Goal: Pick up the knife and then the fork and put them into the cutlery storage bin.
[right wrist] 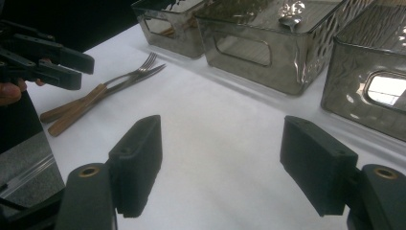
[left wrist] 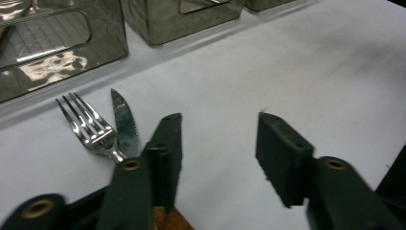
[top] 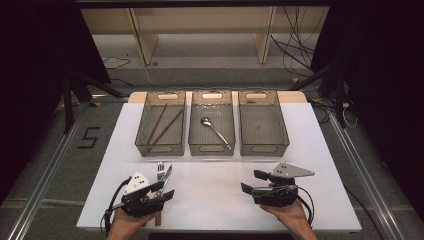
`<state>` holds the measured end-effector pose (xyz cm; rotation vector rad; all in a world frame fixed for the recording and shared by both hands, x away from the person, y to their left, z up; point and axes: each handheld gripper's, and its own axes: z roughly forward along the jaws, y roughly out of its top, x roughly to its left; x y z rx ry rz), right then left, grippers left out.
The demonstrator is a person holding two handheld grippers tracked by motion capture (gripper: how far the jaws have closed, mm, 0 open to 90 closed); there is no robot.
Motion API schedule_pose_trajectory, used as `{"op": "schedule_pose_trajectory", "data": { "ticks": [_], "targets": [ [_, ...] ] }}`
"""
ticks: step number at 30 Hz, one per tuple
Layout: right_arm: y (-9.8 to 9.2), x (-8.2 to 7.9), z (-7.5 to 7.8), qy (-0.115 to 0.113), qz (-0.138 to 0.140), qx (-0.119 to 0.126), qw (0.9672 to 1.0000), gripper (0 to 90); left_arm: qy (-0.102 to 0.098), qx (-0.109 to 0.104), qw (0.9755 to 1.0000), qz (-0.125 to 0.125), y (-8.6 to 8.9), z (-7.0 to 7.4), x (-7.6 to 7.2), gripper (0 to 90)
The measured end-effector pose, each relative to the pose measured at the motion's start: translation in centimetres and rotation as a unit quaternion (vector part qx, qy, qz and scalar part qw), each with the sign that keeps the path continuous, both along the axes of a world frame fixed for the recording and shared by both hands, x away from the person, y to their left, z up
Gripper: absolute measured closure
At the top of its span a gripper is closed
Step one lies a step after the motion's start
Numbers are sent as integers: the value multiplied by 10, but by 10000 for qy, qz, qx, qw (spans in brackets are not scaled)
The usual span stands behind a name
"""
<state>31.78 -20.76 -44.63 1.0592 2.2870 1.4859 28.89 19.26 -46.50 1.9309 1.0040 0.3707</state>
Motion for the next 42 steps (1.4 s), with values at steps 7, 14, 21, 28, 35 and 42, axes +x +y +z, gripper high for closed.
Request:
{"op": "schedule_pose_trajectory", "data": {
  "ticks": [7,14,21,28,35,42],
  "targets": [
    [-4,-3,-4,4,-39,66,10000,291,174,8,9997,-155,-1,-2,-2,791],
    [-9,-7,-7,13,-127,51,9999,280,346,52,9988,-343,-3,-6,-4,890],
    [-11,-12,-10,62,-153,30,9999,281,633,261,9968,-406,-5,-12,-7,891],
    [-8,-14,-11,68,-106,-23,9999,282,904,465,9944,-287,2,-18,-6,891],
    [-9,-15,-10,68,-105,-9,9999,284,1084,598,9919,-283,7,-20,-6,891],
    [-10,-15,-11,76,-109,-9,9999,286,1185,851,9891,-219,14,-22,-5,891]
  ]
}}
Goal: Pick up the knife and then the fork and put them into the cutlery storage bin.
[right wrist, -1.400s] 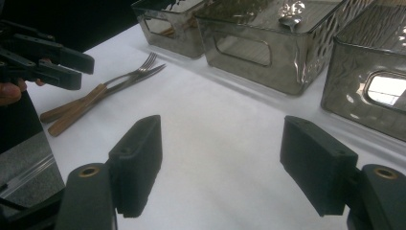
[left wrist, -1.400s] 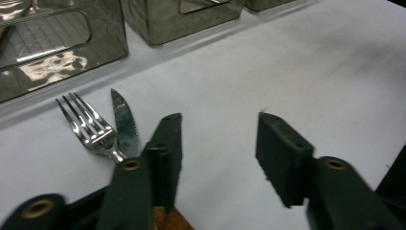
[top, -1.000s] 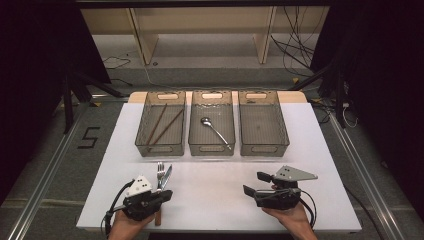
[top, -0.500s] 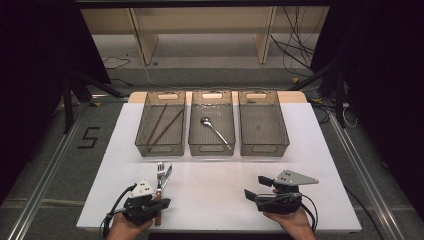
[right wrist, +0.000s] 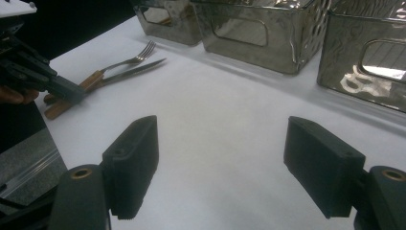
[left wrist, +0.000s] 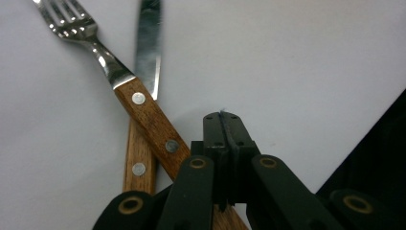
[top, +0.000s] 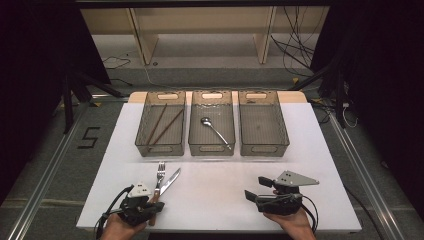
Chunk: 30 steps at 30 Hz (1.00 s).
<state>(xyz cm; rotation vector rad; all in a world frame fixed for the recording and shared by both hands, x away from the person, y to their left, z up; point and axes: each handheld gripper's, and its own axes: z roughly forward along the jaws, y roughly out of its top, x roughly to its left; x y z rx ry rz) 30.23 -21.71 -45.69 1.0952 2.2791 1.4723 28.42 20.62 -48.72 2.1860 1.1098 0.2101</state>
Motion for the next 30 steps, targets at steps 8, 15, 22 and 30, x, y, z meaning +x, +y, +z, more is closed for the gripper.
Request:
{"op": "schedule_pose_trajectory", "data": {
  "ticks": [8,15,22,30],
  "targets": [
    [-1,0,0,-1,-9,12,10000,286,21,-7,9998,191,13,-1,4,891],
    [0,0,0,24,9,0,10000,287,18,-12,9996,295,24,-1,6,891],
    [0,0,-1,27,8,5,10000,289,32,-29,9993,365,30,0,7,891],
    [-1,0,0,21,4,9,10000,289,54,-165,9995,244,26,3,7,888]
  ]
}}
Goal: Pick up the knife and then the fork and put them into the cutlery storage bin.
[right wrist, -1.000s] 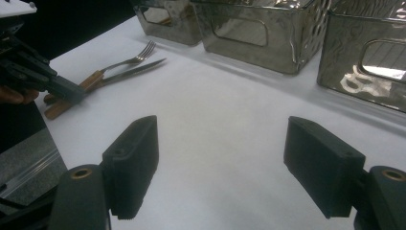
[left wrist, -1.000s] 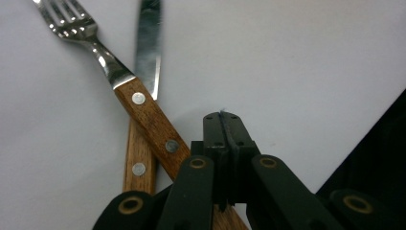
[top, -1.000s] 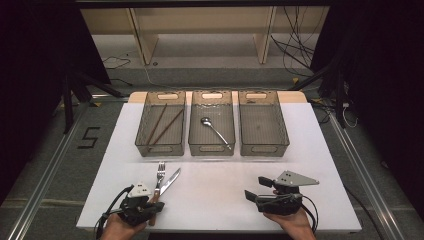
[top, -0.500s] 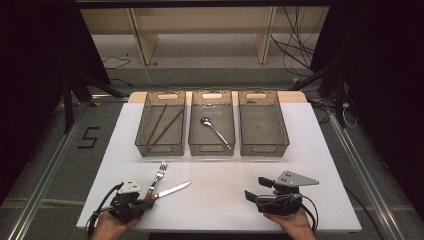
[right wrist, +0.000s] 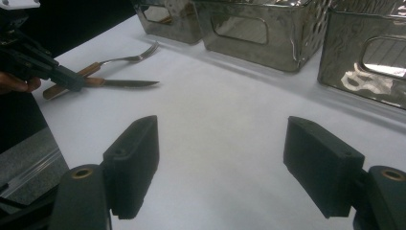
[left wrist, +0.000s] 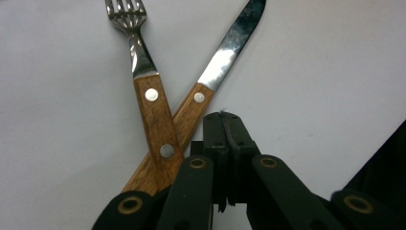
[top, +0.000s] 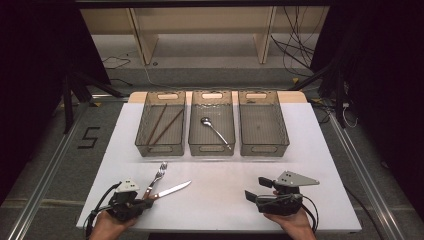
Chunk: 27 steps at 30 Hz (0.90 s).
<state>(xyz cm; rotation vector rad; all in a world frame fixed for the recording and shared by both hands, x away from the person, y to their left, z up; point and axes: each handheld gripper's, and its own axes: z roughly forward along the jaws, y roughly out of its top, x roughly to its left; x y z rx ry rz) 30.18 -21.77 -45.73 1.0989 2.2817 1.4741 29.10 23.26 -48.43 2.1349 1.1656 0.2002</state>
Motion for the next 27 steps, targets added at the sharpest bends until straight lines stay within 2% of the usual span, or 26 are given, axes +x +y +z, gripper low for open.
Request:
{"op": "schedule_pose_trajectory", "data": {
  "ticks": [3,5,6,7,8,9,11,14,15,17,18,19,20,25,27],
  "targets": [
    [0,0,0,-1,2,-3,10000,289,-40,-36,10000,-32,-2,4,0,866],
    [-1,-1,1,1,-17,-2,10000,289,-101,-45,9999,-48,-2,8,1,818],
    [-1,-1,1,-13,-17,-3,10000,289,-144,-77,9999,0,-3,11,2,779],
    [-1,-1,1,-13,-17,-3,10000,289,-187,-63,9998,41,-3,14,3,779],
    [-1,-2,1,-26,-25,13,10000,289,-276,-98,9994,180,-1,20,6,726],
    [-1,-2,1,-26,-25,13,10000,289,-276,-98,9994,180,-1,20,6,695],
    [-1,-3,2,-92,-44,21,9999,287,-335,-29,9984,453,2,28,13,614],
    [-2,-4,3,-131,-65,62,9999,287,-333,46,9977,597,3,32,18,511],
    [-2,-4,3,-131,-65,62,9999,287,-304,91,9979,574,4,34,22,511],
    [-4,-5,3,-140,-82,99,9998,287,-68,152,9982,574,6,34,31,448],
    [-4,-5,3,-140,-83,100,9998,287,88,270,9979,588,5,34,38,435],
    [-4,-6,3,-147,-81,104,9998,287,88,270,9979,588,5,34,38,425],
    [-5,-6,3,-129,-91,114,9998,287,196,341,9974,604,3,33,43,416],
    [-7,-7,3,-113,-110,131,9998,287,251,443,9968,623,0,32,46,377],
    [-7,-8,3,-133,-104,132,9998,287,273,445,9961,705,1,31,46,351]
  ]
}}
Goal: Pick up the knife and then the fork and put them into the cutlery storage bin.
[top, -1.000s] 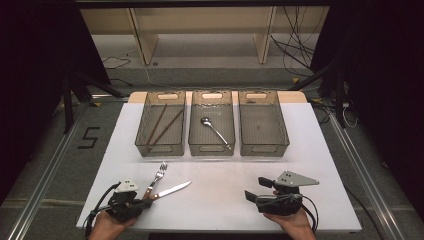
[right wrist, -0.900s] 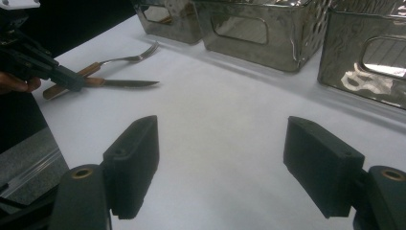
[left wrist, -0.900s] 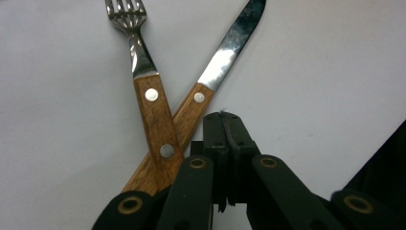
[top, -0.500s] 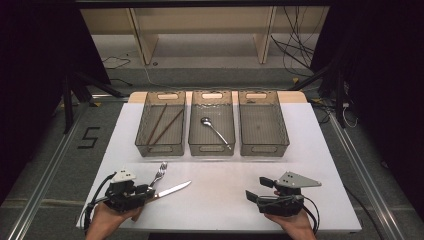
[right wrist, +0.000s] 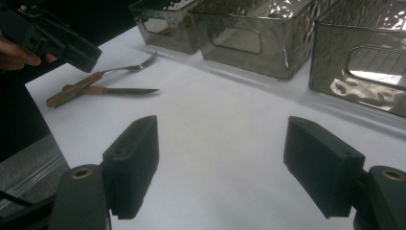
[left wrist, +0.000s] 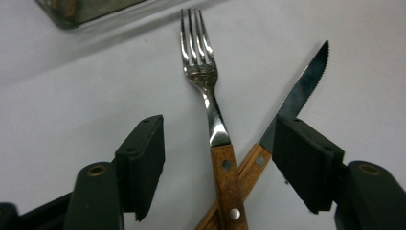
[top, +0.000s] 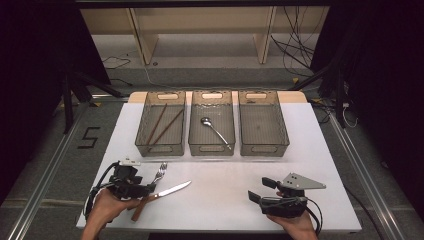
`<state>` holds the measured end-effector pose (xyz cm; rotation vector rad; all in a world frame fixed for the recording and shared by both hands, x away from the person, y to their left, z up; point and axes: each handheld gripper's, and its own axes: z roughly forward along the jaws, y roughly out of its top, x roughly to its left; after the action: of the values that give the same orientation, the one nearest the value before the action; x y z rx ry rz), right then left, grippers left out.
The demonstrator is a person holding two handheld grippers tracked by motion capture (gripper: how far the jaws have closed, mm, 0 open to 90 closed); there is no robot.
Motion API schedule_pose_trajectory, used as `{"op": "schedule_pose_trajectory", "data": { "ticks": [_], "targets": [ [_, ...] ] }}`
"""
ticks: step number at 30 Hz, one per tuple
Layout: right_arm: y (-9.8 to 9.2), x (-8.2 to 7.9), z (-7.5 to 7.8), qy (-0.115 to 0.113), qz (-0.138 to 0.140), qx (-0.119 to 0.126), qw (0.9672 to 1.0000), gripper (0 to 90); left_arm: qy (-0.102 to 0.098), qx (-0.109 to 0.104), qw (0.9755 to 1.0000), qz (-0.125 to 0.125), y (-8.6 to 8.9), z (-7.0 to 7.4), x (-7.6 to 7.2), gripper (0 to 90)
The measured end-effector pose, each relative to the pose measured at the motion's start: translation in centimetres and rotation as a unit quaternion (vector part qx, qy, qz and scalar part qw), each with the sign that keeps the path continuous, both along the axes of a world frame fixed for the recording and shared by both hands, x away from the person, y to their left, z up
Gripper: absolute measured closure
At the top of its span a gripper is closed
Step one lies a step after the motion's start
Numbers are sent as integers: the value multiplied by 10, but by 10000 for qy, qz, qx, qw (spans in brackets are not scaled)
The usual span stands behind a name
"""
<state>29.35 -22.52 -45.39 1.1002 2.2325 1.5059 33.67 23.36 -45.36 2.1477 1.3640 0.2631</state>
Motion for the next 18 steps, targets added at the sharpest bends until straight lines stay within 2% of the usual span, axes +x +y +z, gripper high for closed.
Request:
{"op": "schedule_pose_trajectory", "data": {
  "ticks": [1,3,8,11,18],
  "targets": [
    [0,0,0,-3,1,10,10000,287,15,-4,10000,77,0,-2,-1,346],
    [0,-1,0,-12,8,4,10000,287,34,9,10000,78,0,-3,-1,333],
    [1,-2,0,-8,13,-2,10000,287,223,83,9997,112,-1,-9,1,335],
    [0,-2,-1,14,9,9,10000,287,333,71,9994,111,-2,-12,1,366],
    [0,-3,-1,13,15,4,10000,287,435,113,9990,76,-2,-15,1,448]
  ]
}}
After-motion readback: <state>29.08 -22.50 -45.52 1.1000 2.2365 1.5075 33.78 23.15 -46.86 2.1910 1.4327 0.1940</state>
